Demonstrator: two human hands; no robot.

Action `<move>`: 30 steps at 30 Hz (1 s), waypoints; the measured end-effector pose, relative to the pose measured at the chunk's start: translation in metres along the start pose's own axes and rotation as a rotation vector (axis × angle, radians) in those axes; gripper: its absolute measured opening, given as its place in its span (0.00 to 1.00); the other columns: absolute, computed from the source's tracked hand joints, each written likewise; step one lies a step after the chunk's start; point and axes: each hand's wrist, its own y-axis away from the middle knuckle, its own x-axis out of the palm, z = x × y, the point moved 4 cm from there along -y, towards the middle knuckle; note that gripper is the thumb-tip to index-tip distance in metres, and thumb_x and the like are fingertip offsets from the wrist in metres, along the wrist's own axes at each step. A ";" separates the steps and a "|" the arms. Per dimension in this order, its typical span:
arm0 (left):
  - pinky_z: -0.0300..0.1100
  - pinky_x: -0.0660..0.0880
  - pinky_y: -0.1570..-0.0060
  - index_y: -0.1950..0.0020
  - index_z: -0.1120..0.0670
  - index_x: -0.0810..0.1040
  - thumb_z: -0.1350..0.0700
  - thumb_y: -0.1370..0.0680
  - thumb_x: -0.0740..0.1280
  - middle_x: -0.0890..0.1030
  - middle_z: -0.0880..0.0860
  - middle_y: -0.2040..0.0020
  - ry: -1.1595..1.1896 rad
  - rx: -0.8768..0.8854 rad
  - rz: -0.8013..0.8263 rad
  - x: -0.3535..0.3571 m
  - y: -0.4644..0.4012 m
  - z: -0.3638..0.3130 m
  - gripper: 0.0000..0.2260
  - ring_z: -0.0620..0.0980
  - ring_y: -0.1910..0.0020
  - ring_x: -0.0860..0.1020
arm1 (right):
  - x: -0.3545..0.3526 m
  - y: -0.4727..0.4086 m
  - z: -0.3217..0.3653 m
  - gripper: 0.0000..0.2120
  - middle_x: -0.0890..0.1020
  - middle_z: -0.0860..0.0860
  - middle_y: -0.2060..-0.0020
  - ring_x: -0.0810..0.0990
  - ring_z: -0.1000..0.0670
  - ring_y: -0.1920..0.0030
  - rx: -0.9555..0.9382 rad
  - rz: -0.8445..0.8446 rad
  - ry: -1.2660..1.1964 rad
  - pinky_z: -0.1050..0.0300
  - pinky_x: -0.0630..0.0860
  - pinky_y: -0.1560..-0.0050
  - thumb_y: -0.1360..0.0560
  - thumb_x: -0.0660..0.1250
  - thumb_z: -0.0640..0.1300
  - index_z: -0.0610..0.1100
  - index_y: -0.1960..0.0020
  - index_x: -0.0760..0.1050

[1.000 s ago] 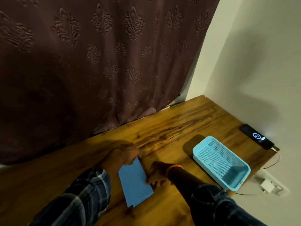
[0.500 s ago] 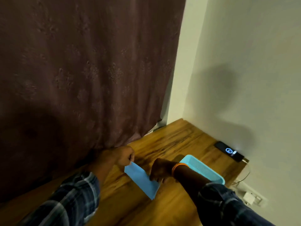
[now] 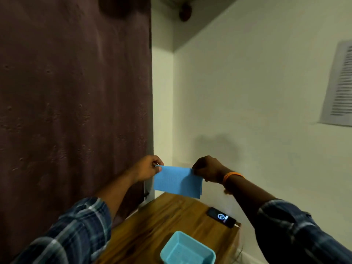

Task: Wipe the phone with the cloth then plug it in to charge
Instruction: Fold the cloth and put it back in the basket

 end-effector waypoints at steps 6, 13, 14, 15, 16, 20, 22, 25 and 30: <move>0.43 0.78 0.52 0.47 0.50 0.82 0.54 0.22 0.70 0.83 0.50 0.50 0.042 0.034 0.028 0.037 -0.024 -0.046 0.05 0.47 0.53 0.80 | -0.041 0.022 -0.049 0.07 0.84 0.42 0.50 0.87 0.40 0.55 0.057 -0.024 -0.061 0.48 0.86 0.58 0.23 0.70 0.41 0.41 0.47 0.82; 0.40 0.76 0.53 0.48 0.47 0.83 0.55 0.22 0.70 0.81 0.43 0.52 0.043 0.004 0.093 0.089 -0.034 -0.032 0.05 0.40 0.56 0.77 | -0.014 0.026 -0.098 0.08 0.85 0.42 0.51 0.87 0.43 0.57 0.122 0.044 -0.064 0.51 0.86 0.59 0.23 0.70 0.42 0.40 0.45 0.82; 0.39 0.74 0.53 0.48 0.47 0.83 0.55 0.22 0.71 0.81 0.42 0.53 0.040 -0.009 0.105 0.100 -0.034 -0.023 0.05 0.39 0.55 0.77 | -0.002 0.025 -0.107 0.08 0.85 0.41 0.51 0.87 0.43 0.57 0.139 0.062 -0.068 0.51 0.86 0.58 0.23 0.70 0.42 0.40 0.45 0.82; 0.38 0.73 0.53 0.48 0.47 0.83 0.55 0.22 0.71 0.82 0.42 0.53 0.040 -0.015 0.115 0.109 -0.034 -0.016 0.05 0.39 0.55 0.77 | 0.008 0.024 -0.113 0.08 0.85 0.41 0.51 0.87 0.43 0.57 0.151 0.076 -0.069 0.51 0.86 0.58 0.23 0.70 0.42 0.40 0.46 0.82; 0.37 0.72 0.53 0.48 0.48 0.84 0.55 0.23 0.71 0.82 0.42 0.53 0.036 -0.021 0.133 0.119 -0.034 -0.007 0.05 0.38 0.56 0.77 | 0.021 0.023 -0.121 0.07 0.86 0.41 0.52 0.87 0.43 0.58 0.168 0.092 -0.067 0.52 0.86 0.58 0.23 0.71 0.42 0.40 0.46 0.82; 0.33 0.71 0.55 0.46 0.51 0.85 0.57 0.23 0.70 0.82 0.46 0.52 0.004 -0.059 0.250 0.166 -0.036 0.035 0.07 0.43 0.55 0.78 | 0.084 0.015 -0.159 0.06 0.86 0.42 0.59 0.86 0.45 0.65 0.253 0.162 -0.095 0.58 0.82 0.70 0.24 0.72 0.42 0.41 0.49 0.82; 0.31 0.71 0.57 0.44 0.53 0.85 0.57 0.23 0.71 0.81 0.46 0.53 -0.013 -0.066 0.325 0.192 -0.034 0.060 0.08 0.43 0.53 0.78 | 0.119 0.011 -0.180 0.08 0.86 0.38 0.56 0.87 0.38 0.59 0.301 0.200 -0.115 0.47 0.86 0.62 0.24 0.73 0.42 0.39 0.47 0.82; 0.37 0.75 0.52 0.44 0.54 0.85 0.57 0.23 0.71 0.83 0.50 0.50 0.006 -0.117 0.409 0.230 -0.027 0.102 0.09 0.46 0.51 0.79 | 0.168 0.005 -0.203 0.07 0.87 0.40 0.55 0.87 0.40 0.56 0.339 0.290 -0.075 0.51 0.85 0.58 0.25 0.73 0.44 0.42 0.51 0.83; 0.38 0.78 0.55 0.43 0.55 0.84 0.57 0.23 0.71 0.84 0.55 0.47 0.034 -0.222 0.510 0.294 -0.009 0.161 0.09 0.51 0.50 0.82 | 0.234 0.003 -0.234 0.07 0.87 0.44 0.51 0.87 0.46 0.53 0.413 0.430 0.034 0.57 0.83 0.57 0.25 0.73 0.47 0.44 0.50 0.84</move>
